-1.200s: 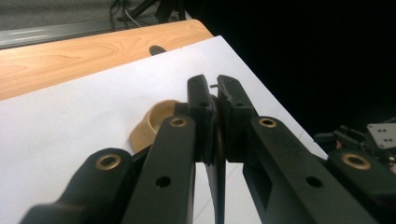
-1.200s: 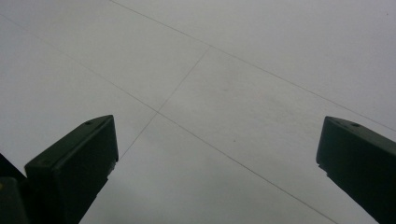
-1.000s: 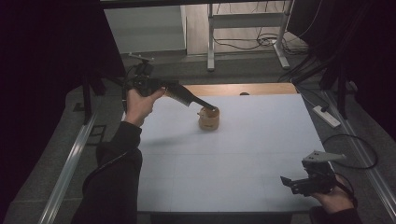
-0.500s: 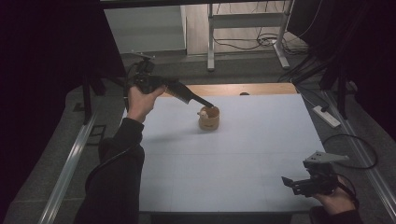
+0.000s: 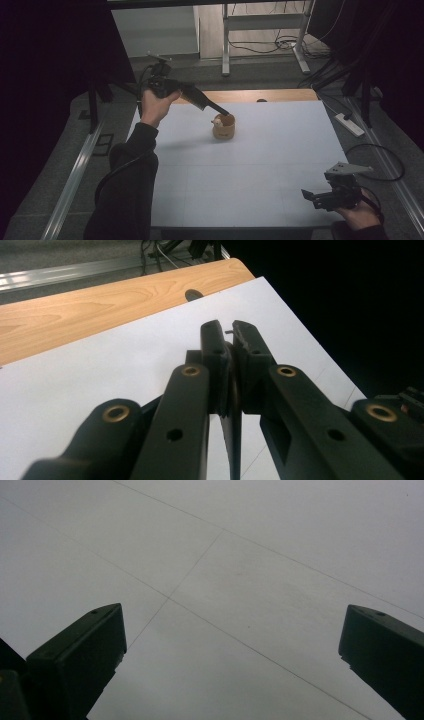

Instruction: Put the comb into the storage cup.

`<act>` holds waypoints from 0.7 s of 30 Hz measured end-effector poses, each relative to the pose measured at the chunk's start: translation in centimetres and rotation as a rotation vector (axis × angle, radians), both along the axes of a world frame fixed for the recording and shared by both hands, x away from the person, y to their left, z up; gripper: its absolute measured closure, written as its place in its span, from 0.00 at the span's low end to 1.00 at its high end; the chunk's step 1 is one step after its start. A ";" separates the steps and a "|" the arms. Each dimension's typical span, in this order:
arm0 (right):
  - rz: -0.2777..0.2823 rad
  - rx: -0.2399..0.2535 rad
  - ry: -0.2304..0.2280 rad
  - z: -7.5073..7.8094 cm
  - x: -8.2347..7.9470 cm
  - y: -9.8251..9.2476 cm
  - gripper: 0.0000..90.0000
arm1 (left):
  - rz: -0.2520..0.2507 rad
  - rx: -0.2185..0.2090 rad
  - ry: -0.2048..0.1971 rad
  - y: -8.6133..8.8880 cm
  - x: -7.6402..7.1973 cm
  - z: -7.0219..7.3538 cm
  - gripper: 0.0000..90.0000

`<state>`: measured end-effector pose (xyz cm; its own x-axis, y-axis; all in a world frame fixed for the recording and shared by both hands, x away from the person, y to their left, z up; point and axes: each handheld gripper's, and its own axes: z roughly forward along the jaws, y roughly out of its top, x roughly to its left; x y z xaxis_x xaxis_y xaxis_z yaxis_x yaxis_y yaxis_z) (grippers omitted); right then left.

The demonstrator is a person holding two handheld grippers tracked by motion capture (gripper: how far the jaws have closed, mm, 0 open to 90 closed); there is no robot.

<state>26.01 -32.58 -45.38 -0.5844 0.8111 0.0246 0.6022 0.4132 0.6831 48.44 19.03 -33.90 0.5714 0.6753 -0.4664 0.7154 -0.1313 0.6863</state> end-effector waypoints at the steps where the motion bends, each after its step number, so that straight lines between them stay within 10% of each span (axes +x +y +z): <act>1: 0.000 0.000 0.000 0.0 0.0 0.0 0.00 | 0.000 0.000 0.000 0.0 0.0 0.0 0.93; 21: 0.006 -0.002 0.011 -0.1 0.1 0.0 0.00 | -0.011 0.024 0.039 -0.6 1.2 -1.0 0.93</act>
<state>26.10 -32.55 -45.44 -0.5885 0.8079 0.0290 0.6071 0.4180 0.6758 49.65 18.44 -34.89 0.5603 0.6802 -0.4726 0.7402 -0.1552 0.6542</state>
